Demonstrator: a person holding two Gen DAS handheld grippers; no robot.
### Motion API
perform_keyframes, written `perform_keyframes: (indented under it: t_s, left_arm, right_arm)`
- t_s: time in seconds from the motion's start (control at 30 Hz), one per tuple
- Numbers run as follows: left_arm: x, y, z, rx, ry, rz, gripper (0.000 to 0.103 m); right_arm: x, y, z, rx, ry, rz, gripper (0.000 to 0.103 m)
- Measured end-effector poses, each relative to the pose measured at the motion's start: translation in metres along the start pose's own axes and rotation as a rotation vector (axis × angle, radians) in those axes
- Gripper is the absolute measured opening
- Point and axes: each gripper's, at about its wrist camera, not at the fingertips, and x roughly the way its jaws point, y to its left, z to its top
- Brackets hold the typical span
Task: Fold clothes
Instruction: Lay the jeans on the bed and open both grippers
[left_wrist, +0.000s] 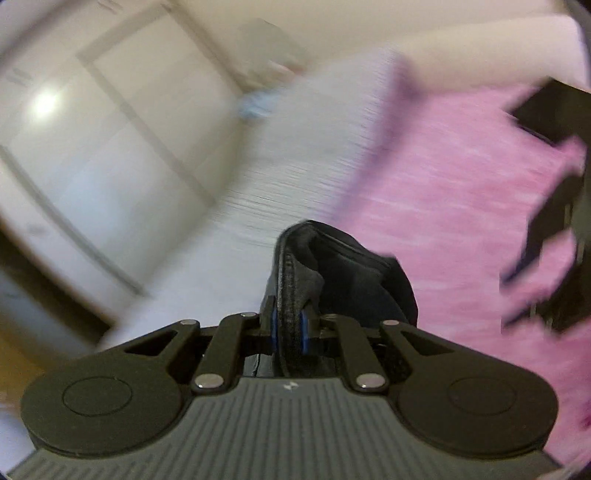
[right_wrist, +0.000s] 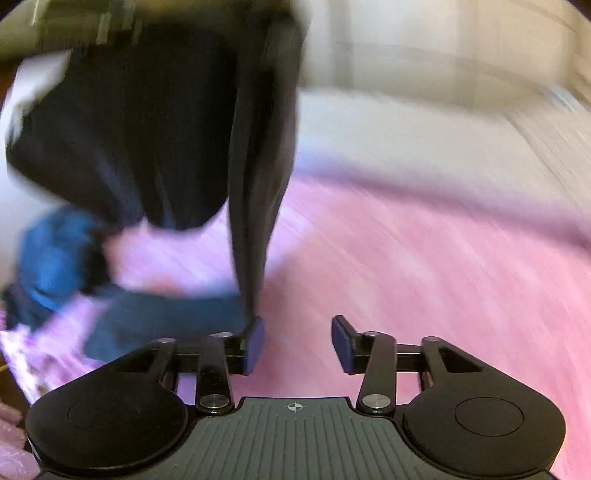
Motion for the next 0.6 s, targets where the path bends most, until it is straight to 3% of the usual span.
perform_keyframes:
  t_s: [0.07, 0.2, 0.3, 0.47, 0.53, 0.6]
  left_arm:
    - [0.054, -0.063, 0.012, -0.012, 0.040, -0.117, 0.010]
    - [0.132, -0.177, 0.052, -0.012, 0.079, -0.308, 0.016]
    - [0.128, -0.205, 0.071, -0.052, 0.038, -0.352, 0.034]
    - [0.133, -0.164, 0.047, -0.170, 0.146, -0.266, 0.039]
    - [0.137, -0.136, 0.019, -0.225, 0.225, -0.204, 0.047]
    - [0.141, -0.110, -0.012, -0.265, 0.319, -0.148, 0.047]
  right_arm:
    - [-0.014, -0.063, -0.043, 0.079, 0.091, -0.095, 0.046]
    - [-0.047, -0.150, -0.102, 0.159, 0.224, -0.219, 0.047]
    - [-0.061, -0.194, -0.118, 0.179, 0.280, -0.250, 0.047]
    - [-0.025, -0.220, -0.093, 0.052, 0.255, -0.161, 0.055]
    - [0.002, -0.214, -0.082, -0.047, 0.226, -0.099, 0.065]
    - [0.030, -0.198, -0.076, -0.160, 0.207, -0.021, 0.070]
